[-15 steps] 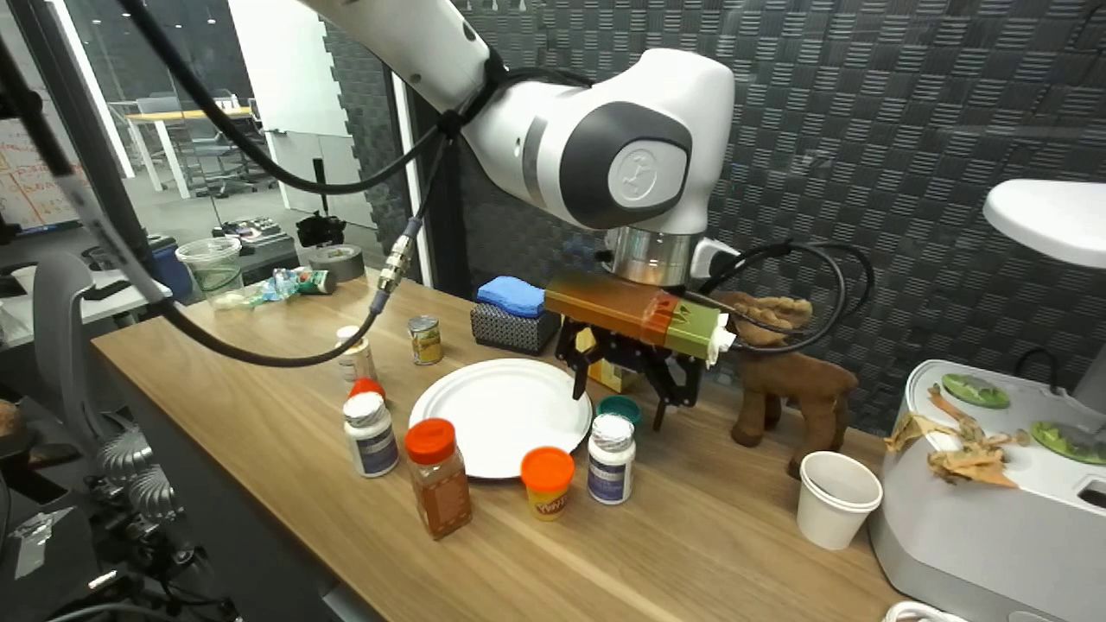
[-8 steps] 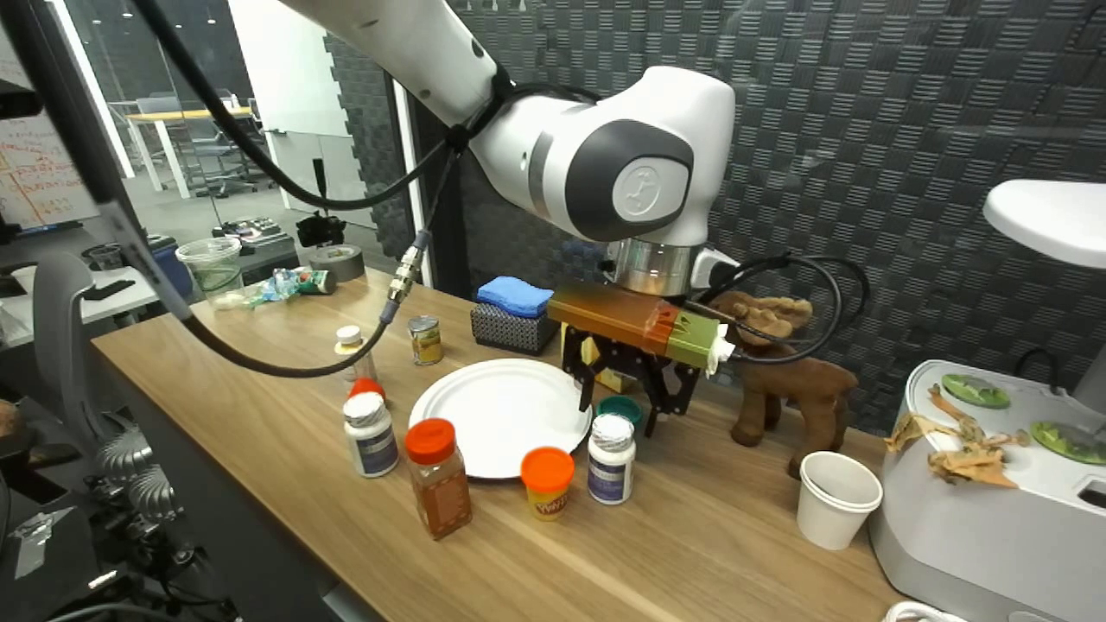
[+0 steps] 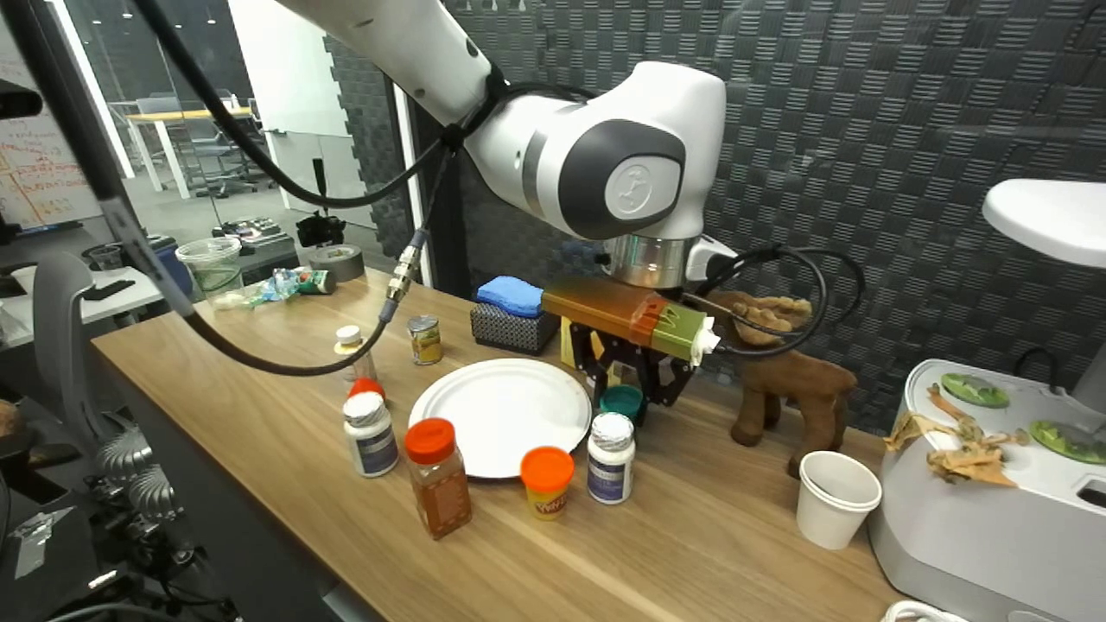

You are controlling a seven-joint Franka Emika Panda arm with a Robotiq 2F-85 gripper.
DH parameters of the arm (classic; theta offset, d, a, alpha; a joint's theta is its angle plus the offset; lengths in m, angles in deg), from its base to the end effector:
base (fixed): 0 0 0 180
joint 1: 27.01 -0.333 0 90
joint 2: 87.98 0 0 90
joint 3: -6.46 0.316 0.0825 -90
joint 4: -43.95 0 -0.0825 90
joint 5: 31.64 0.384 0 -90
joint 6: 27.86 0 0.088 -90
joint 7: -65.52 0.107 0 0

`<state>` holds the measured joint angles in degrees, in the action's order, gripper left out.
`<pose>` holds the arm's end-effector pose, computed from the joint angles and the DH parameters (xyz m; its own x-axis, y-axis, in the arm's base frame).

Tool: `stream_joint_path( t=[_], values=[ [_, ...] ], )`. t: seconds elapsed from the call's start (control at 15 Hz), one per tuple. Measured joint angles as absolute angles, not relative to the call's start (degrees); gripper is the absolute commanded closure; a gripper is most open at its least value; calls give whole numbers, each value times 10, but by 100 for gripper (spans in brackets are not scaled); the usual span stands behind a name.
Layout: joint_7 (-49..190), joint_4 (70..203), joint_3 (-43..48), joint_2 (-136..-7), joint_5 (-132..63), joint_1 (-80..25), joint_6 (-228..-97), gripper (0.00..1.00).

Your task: Pick up the bottles and small containers from the table and put them on the white plate.

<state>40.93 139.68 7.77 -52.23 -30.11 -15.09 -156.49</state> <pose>0.6648 -0.1254 0.2376 0.9746 0.2217 -0.0316 0.2199 -0.9742 -0.0511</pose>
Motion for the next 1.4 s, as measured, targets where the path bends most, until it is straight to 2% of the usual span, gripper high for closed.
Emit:
stream_joint_path(
  t=[0.47, 0.87, 1.07, 1.4],
  values=[
    [512, 1470, 69, -550, -338, -209, -1691, 72],
    [661, 1520, 4, -588, -438, -292, -1783, 72],
    [688, 1526, -5, -623, -446, -305, -1748, 72],
    [687, 1528, 12, -671, -435, -306, -1579, 72]
  ],
)
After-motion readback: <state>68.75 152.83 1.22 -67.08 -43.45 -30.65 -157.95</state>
